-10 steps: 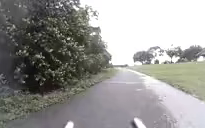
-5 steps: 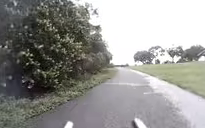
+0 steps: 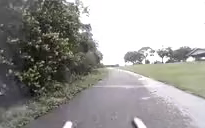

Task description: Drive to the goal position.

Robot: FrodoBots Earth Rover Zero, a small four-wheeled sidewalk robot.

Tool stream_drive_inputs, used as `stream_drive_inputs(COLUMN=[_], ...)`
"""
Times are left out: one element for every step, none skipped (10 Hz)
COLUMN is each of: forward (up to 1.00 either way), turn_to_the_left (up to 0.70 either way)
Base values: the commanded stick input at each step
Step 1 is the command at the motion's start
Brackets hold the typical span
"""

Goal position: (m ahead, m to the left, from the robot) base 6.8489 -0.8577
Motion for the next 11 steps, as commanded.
stream_drive_inputs(forward=[0.70, 0.70, 0.70, 0.70, 0.70, 0.70, 0.70, 0.70, 0.70, 0.70, 0.70], turn_to_the_left=[-0.35, -0.35, -0.19, 0.00, 0.00, 0.00, -0.09, 0.00, 0.00, 0.00, 0.00])
